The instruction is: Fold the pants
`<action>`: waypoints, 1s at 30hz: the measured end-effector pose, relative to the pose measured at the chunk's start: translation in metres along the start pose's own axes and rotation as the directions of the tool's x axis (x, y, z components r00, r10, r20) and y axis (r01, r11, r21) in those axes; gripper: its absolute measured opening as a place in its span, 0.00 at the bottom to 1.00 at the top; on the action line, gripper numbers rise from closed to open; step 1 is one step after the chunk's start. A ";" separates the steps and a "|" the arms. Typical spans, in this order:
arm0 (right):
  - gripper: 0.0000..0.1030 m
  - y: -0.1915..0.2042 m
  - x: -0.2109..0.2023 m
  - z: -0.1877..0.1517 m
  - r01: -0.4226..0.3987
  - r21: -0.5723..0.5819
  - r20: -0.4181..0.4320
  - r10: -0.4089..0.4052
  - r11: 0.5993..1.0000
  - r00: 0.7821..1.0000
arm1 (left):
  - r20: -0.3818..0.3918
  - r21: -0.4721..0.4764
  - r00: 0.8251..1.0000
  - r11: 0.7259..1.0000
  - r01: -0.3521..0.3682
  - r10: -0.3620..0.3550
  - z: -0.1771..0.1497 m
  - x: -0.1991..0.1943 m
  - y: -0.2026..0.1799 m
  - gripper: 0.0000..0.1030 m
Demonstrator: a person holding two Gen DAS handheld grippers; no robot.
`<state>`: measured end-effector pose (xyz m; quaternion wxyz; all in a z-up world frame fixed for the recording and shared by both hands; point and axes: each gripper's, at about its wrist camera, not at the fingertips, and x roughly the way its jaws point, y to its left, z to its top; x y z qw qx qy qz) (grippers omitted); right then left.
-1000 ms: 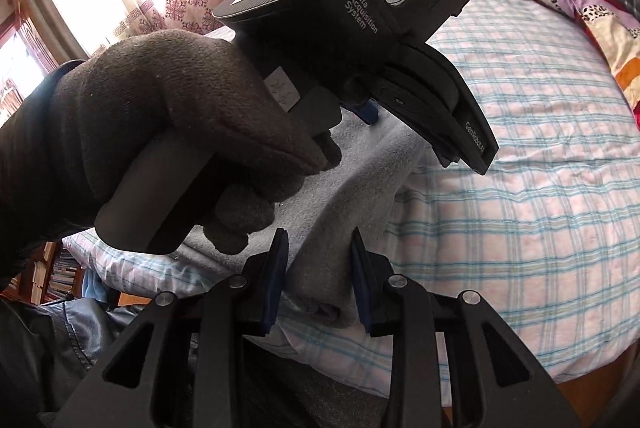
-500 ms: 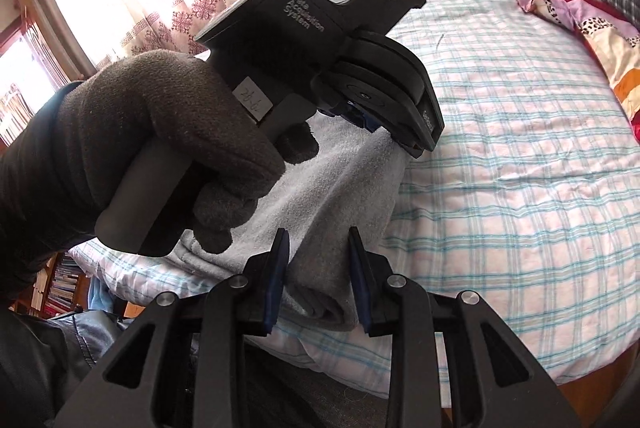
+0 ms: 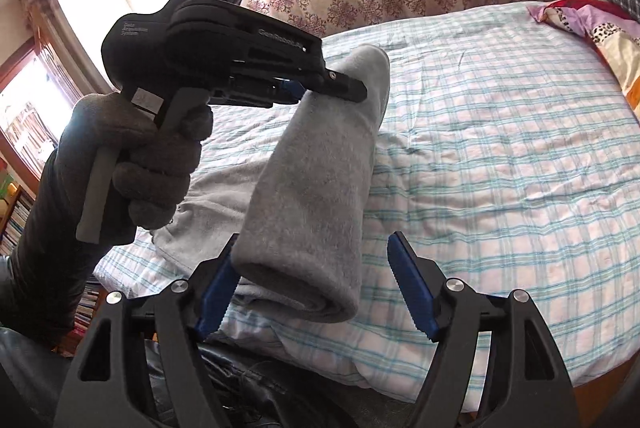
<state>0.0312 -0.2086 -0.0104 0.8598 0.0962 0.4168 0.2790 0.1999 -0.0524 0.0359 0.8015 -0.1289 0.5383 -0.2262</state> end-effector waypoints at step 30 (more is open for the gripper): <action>0.71 0.126 0.105 0.001 -0.180 -0.259 -0.256 0.112 0.949 0.960 | 0.261 -0.368 0.965 0.924 0.102 -0.003 -0.139 -0.150 0.278 0.17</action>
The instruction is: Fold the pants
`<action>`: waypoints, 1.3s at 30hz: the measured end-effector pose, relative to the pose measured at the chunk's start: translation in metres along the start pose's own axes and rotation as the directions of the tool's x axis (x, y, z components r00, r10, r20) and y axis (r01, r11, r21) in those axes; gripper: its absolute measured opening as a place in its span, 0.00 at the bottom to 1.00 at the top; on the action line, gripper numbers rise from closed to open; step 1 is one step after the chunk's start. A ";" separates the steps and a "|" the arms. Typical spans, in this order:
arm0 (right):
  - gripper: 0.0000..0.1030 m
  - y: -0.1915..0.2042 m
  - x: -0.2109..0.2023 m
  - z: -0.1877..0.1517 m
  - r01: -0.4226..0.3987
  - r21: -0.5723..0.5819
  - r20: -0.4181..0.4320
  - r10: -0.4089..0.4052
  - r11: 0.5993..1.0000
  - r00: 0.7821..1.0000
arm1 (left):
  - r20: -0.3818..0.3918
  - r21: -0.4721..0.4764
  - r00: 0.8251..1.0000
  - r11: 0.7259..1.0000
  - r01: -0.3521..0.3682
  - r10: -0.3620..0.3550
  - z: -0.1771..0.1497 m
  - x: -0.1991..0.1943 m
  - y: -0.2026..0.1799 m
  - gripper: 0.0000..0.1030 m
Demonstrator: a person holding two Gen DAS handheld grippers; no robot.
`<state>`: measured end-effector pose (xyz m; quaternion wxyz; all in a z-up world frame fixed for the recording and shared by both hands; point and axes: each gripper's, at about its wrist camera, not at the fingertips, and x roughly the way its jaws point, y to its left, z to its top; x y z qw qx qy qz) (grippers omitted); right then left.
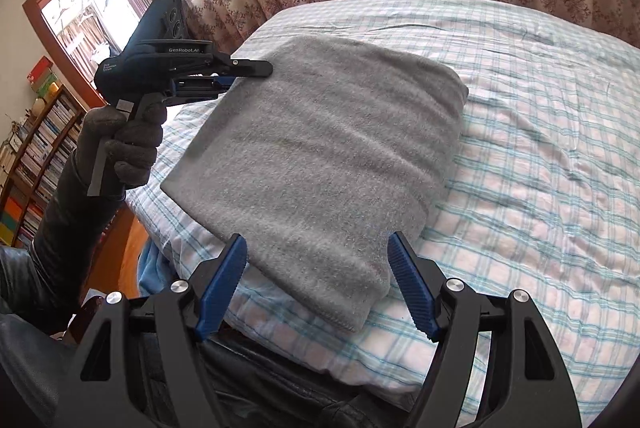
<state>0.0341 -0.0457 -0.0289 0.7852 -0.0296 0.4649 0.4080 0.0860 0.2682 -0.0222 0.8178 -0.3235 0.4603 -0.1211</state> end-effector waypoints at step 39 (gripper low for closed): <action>0.73 -0.003 0.031 -0.011 -0.119 0.038 -0.133 0.123 0.992 0.983 | -0.019 -0.004 0.993 0.993 -0.117 0.117 -0.001 0.017 0.034 0.15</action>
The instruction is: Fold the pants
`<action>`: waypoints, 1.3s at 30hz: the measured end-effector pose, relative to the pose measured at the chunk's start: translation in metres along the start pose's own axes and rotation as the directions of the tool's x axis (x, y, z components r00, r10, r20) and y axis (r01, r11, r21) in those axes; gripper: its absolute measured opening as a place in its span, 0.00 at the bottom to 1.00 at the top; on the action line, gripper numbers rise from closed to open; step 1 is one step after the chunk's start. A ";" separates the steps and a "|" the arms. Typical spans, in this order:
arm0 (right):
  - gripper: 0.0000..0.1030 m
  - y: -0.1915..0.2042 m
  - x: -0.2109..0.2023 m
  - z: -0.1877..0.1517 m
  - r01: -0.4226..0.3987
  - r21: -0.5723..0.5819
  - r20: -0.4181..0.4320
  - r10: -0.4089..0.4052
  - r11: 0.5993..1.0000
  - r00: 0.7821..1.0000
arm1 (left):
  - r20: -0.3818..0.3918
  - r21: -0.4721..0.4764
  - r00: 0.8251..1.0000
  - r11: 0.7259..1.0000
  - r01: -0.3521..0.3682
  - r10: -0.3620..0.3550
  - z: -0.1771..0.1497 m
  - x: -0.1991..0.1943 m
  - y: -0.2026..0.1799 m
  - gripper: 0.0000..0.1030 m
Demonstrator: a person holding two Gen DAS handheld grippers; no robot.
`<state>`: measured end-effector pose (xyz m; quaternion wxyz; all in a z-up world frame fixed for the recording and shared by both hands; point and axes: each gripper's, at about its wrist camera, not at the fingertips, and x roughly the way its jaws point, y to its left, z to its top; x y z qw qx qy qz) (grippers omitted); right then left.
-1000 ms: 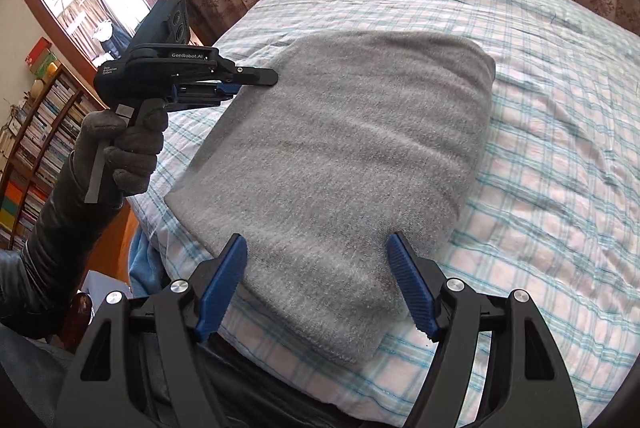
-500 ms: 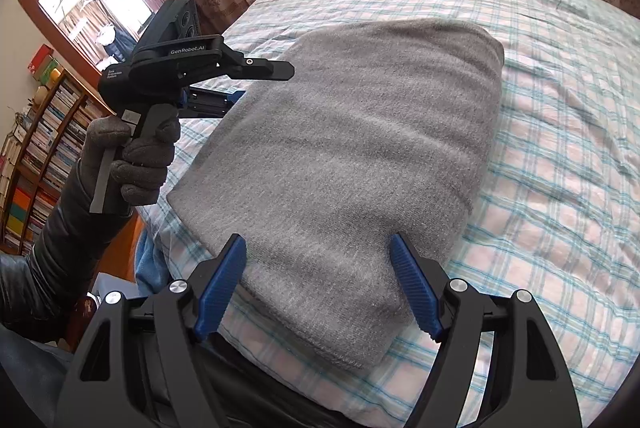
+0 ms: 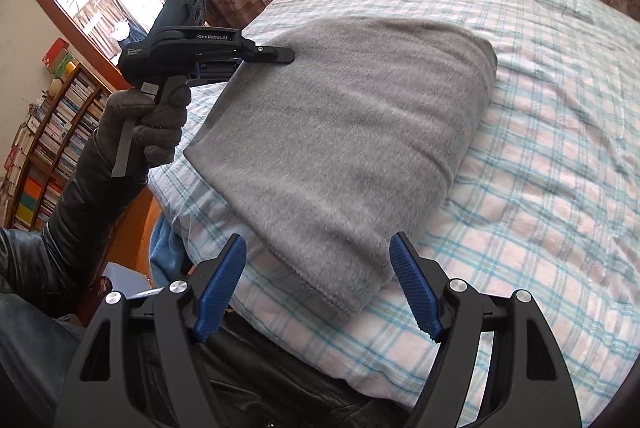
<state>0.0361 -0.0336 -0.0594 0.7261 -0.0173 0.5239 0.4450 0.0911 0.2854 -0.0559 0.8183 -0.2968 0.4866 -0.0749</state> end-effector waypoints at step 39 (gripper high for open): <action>0.72 -0.103 -0.039 0.074 0.008 0.212 0.154 -0.042 0.977 0.987 | 0.004 0.449 0.994 0.888 -0.101 0.111 -0.114 0.004 -0.153 0.62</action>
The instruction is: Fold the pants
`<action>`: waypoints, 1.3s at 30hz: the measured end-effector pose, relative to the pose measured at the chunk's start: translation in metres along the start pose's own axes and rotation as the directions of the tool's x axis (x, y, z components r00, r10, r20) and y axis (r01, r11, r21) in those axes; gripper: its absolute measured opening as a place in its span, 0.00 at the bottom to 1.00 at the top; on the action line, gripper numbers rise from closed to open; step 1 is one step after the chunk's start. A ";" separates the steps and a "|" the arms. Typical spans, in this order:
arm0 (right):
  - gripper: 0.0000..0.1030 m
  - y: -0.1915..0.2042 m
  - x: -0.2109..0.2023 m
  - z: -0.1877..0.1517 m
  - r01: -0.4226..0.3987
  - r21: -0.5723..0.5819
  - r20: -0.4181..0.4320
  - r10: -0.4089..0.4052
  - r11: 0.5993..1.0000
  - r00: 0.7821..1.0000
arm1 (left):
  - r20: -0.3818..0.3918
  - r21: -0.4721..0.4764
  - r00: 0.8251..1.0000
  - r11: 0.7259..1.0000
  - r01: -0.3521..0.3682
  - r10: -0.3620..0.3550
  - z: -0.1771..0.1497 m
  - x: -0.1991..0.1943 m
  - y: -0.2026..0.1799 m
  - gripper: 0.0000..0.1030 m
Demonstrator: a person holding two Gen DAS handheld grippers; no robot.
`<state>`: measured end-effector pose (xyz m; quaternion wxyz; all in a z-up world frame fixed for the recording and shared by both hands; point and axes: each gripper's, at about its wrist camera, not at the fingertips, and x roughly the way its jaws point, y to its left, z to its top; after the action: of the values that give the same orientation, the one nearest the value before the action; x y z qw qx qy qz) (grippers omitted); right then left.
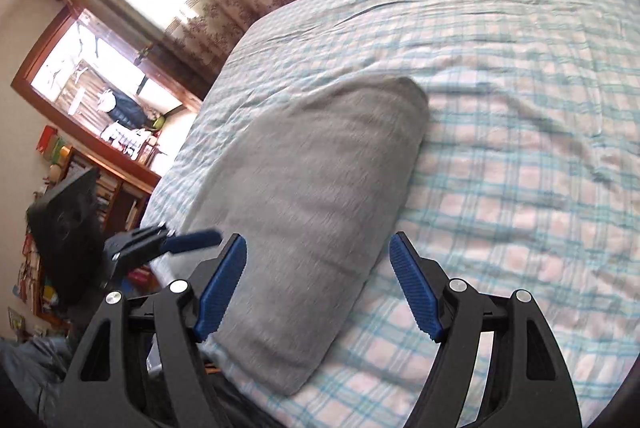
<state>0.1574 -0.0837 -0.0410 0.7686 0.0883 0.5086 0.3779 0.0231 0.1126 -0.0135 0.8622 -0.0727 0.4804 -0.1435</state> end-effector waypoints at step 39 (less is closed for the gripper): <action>0.61 0.005 0.068 0.040 0.271 -0.093 0.055 -0.267 0.958 0.962 | 0.046 0.071 0.987 0.985 -0.154 0.151 -0.017 0.007 -0.014 0.87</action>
<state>0.2026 -0.0250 -0.0681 0.8268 -0.0122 0.4803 0.2926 0.0094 0.0972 -0.0244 0.8823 -0.0064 0.4613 -0.0933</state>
